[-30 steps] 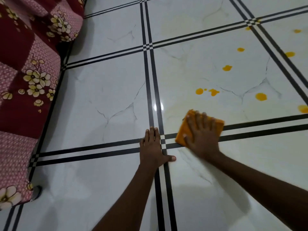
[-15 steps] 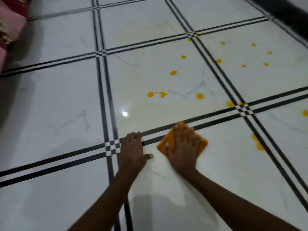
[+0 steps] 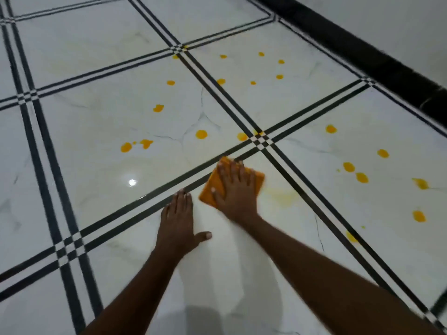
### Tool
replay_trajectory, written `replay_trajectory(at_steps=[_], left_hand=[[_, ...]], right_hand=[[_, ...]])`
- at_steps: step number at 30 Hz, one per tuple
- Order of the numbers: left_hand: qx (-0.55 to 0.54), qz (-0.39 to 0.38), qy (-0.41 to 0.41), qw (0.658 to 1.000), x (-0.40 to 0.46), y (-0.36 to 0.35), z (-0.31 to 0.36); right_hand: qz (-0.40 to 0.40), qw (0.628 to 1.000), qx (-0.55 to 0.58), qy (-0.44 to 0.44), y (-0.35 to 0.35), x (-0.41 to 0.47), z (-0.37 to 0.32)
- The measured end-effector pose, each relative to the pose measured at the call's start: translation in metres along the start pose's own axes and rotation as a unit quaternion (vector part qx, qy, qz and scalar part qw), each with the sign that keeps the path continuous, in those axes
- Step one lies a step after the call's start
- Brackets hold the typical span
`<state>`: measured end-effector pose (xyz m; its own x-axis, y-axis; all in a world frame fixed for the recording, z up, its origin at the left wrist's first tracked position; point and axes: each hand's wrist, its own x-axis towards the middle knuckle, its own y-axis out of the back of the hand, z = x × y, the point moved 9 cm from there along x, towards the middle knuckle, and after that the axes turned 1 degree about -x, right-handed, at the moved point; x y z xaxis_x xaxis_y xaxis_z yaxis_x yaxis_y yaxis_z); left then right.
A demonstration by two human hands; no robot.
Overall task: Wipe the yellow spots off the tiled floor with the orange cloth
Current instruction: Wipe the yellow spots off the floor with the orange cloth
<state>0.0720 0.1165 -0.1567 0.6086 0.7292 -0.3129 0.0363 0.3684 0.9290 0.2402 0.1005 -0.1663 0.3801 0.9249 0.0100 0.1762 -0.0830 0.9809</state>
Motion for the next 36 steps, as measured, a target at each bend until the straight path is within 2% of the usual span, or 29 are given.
replay_trajectory(at_steps=[1, 2, 5, 6, 8, 9, 11, 12, 13, 14, 16, 18, 20, 22, 24, 25, 27, 29, 32, 36], left_hand=[[0.011, 0.002, 0.003, 1.0, -0.001, 0.001, -0.002], [0.019, 0.006, 0.006, 1.0, -0.002, 0.002, -0.003], [0.019, 0.015, -0.017, 1.0, 0.007, 0.004, 0.016], [0.016, 0.014, -0.031, 0.999, 0.012, 0.005, 0.028], [0.006, -0.015, -0.042, 0.999, 0.02, 0.0, 0.051], [0.007, -0.029, -0.038, 0.999, 0.022, -0.002, 0.056], [0.027, -0.05, -0.027, 0.998, 0.025, -0.004, 0.06], [0.037, -0.06, -0.026, 0.997, 0.027, -0.003, 0.057], [0.049, -0.076, -0.029, 0.996, 0.028, -0.001, 0.054], [0.063, -0.097, -0.031, 0.993, 0.029, 0.0, 0.05], [0.075, -0.143, -0.035, 0.986, 0.034, 0.003, 0.049], [0.063, -0.187, -0.015, 0.98, 0.041, 0.01, 0.053], [0.055, -0.229, 0.014, 0.972, 0.05, 0.018, 0.057], [0.052, -0.262, 0.04, 0.963, 0.054, 0.026, 0.058], [0.071, -0.277, 0.054, 0.957, 0.052, 0.037, 0.063], [0.079, -0.277, 0.057, 0.956, 0.049, 0.042, 0.066], [0.086, -0.272, 0.051, 0.957, 0.046, 0.053, 0.069], [0.091, -0.268, 0.052, 0.958, 0.048, 0.063, 0.07], [0.084, -0.257, 0.038, 0.962, 0.06, 0.066, 0.072], [0.037, -0.221, -0.008, 0.975, 0.08, 0.055, 0.099]], right_hand=[[0.001, 1.0, 0.0, 0.011, 0.005, 0.014, 0.02], [0.023, 0.999, -0.012, -0.025, 0.01, 0.021, 0.056], [0.091, 0.969, -0.046, -0.223, 0.04, -0.019, 0.177], [0.103, 0.958, -0.04, -0.265, 0.043, -0.044, 0.193], [0.093, 0.944, -0.031, -0.316, 0.037, -0.083, 0.174], [0.087, 0.951, -0.017, -0.295, 0.03, -0.086, 0.145], [0.057, 0.987, -0.007, -0.152, 0.014, -0.059, 0.09], [0.033, 0.996, -0.009, -0.08, 0.011, -0.038, 0.08], [0.015, 0.998, -0.008, -0.052, 0.012, -0.02, 0.091], [0.019, 0.997, -0.009, -0.069, 0.018, -0.011, 0.116], [0.04, 0.981, -0.024, -0.19, 0.034, -0.024, 0.184], [0.035, 0.966, -0.045, -0.251, 0.042, -0.053, 0.212], [-0.029, 0.969, -0.022, -0.243, 0.043, -0.066, 0.208], [-0.094, 0.977, -0.004, -0.189, 0.041, -0.059, 0.191], [-0.13, 0.984, 0.049, -0.116, 0.048, -0.054, 0.173], [-0.123, 0.983, 0.09, -0.103, 0.058, -0.056, 0.168], [-0.051, 0.978, 0.124, -0.161, 0.079, -0.06, 0.178], [-0.001, 0.964, 0.07, -0.256, 0.094, -0.068, 0.204], [-0.056, 0.924, 0.051, -0.376, 0.088, -0.084, 0.223], [-0.054, 0.835, 0.175, -0.519, 0.077, -0.107, 0.235]])
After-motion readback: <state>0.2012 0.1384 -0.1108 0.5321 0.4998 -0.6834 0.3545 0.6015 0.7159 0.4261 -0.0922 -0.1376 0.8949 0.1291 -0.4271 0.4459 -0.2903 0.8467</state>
